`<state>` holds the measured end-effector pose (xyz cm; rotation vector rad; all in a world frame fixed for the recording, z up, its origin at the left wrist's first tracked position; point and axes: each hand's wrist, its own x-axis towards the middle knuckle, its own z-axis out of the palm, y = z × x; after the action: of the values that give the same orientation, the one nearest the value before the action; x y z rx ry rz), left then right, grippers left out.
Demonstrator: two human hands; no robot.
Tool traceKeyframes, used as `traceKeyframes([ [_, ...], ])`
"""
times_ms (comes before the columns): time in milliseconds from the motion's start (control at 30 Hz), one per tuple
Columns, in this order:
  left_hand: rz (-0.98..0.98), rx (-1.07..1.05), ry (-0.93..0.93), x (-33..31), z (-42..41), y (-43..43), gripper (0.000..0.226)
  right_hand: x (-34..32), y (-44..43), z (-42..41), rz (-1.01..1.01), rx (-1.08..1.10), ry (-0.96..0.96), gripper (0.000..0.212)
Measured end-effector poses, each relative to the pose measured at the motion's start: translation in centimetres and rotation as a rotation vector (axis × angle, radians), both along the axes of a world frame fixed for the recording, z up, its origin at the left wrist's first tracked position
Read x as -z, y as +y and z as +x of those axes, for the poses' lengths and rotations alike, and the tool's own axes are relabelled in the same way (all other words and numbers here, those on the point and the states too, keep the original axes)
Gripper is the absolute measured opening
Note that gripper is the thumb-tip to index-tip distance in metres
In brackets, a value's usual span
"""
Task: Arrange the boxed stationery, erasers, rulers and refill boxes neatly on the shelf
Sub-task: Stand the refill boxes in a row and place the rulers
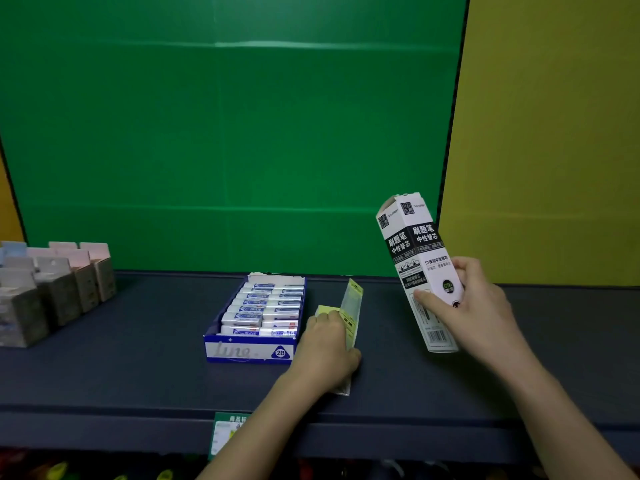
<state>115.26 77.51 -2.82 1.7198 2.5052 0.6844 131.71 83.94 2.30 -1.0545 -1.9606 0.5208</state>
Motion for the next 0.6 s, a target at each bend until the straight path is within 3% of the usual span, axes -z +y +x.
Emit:
traceKeyframes([
  [233, 0.206, 0.009, -0.188, -0.8, -0.1, -0.1, 0.008, 0.6, 0.7, 0.1, -0.015, -0.034, 0.071, 0.049],
  [467, 0.489, 0.091, -0.702, -3.4, -2.6, -5.8, 0.011, 0.9, 0.0, -2.2, -0.112, -0.176, 0.223, 0.046],
  [600, 0.610, 0.004, -0.765, -3.7, -6.5, -10.8, 0.012, 0.6, -2.2, -5.6, -0.144, -0.277, 0.227, 0.048],
])
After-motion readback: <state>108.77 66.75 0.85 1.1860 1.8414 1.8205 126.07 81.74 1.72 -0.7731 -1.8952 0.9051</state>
